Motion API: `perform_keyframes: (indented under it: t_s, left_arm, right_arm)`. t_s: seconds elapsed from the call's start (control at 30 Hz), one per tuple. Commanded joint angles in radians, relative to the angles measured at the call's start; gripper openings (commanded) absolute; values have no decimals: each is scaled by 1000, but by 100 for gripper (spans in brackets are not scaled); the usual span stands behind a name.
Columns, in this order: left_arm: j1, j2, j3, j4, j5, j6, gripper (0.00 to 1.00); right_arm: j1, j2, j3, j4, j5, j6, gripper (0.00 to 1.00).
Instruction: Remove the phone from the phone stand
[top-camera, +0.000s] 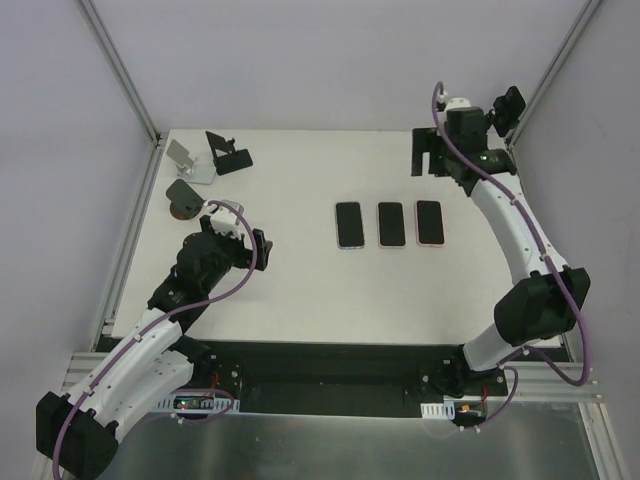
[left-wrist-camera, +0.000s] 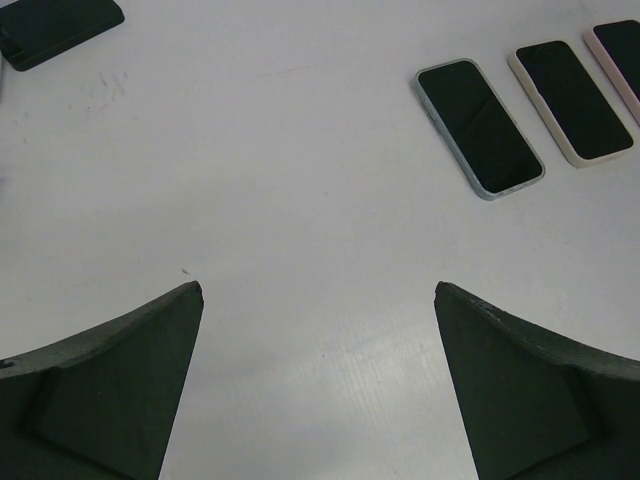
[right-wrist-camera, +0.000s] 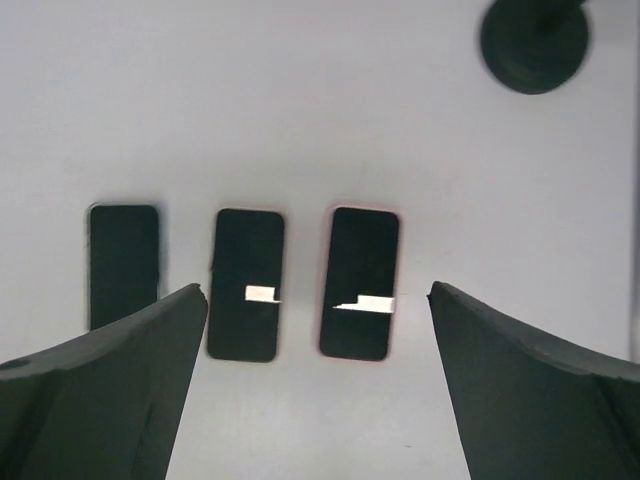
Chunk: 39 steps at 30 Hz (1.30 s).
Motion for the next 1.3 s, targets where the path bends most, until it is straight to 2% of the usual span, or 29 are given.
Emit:
perform_keyframes:
  t_s: [0.0,0.17,0.4,0.7,0.97,1.1,1.27]
  left_arm:
    - [-7,-17,19,1,-10,8,99]
    - [-7,-1,45,-22,-7,-3,99]
    - [-7,32,106,-60,-25,30,99]
    - [-7,143,203,-60,-51,63,99]
    - [-7,276,298,-88,-56,77,99]
    - [-7,333,346,-109,-41,74,99]
    - [-7,400,404,-137,-30,76,99]
  right_arm:
    - [-136,19,152,-130,62,-131,96]
    - [-312,155,355,-136,-2,-165,96]
    - [-510,364,620,-86,-275,-192,97]
    - [-610,554,800,70,-442,-261,99]
    - [-631,669,795,271,-506,-234,89]
    - [-631,692,722,464,-521,-186,85]
    - [-627,758,757,525,-561,-132,78]
